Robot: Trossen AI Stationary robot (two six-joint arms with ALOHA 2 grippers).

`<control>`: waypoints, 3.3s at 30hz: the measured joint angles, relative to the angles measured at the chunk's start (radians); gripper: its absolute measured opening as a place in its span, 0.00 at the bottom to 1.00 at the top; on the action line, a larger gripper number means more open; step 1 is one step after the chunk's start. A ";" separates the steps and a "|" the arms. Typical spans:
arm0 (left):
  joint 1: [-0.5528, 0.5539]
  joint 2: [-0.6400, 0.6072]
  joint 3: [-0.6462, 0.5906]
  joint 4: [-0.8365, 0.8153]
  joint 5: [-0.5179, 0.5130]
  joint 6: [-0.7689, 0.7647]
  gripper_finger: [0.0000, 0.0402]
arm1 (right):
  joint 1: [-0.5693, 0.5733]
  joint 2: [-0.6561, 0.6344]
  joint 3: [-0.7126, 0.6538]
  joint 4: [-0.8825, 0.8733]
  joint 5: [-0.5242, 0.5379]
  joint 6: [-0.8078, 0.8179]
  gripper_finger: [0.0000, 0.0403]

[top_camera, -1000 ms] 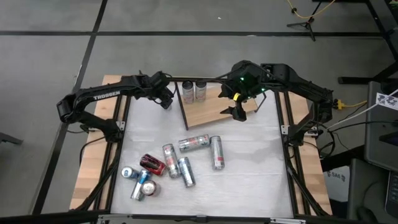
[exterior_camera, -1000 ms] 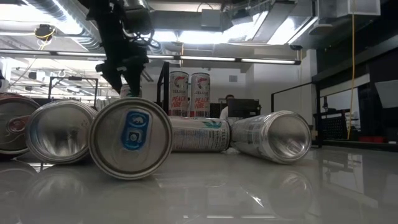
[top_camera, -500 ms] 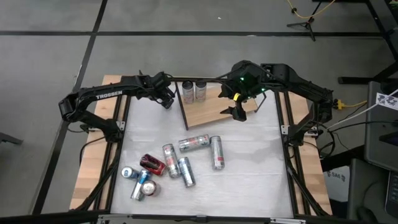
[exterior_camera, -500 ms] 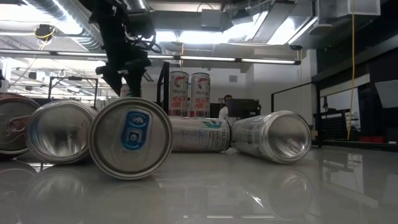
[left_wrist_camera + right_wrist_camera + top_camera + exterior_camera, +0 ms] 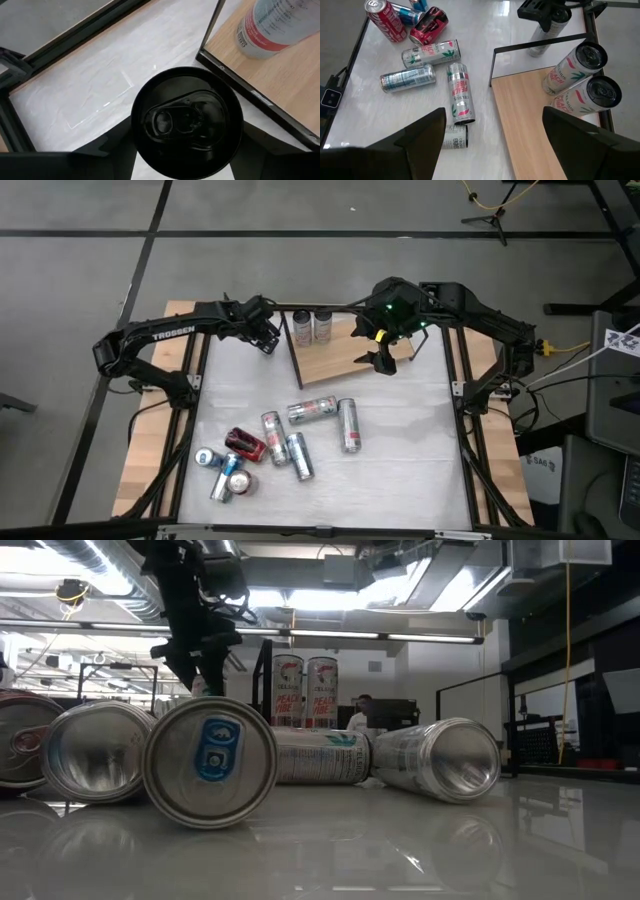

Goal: Place canned beverage on shelf
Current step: Put the white pink soda can on the shelf aligned with the other white pink soda cans

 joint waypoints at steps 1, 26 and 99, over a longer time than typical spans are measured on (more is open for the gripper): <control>0.000 -0.011 0.000 -0.001 0.002 -0.014 0.57 | 0.000 0.000 0.000 0.000 0.000 0.000 0.81; 0.000 -0.506 0.000 -0.010 0.042 -0.368 0.59 | 0.001 0.007 0.001 0.320 0.230 0.138 0.81; -0.080 -0.559 0.000 0.076 0.145 -1.091 0.59 | 0.163 0.630 0.000 1.456 0.857 -0.532 0.81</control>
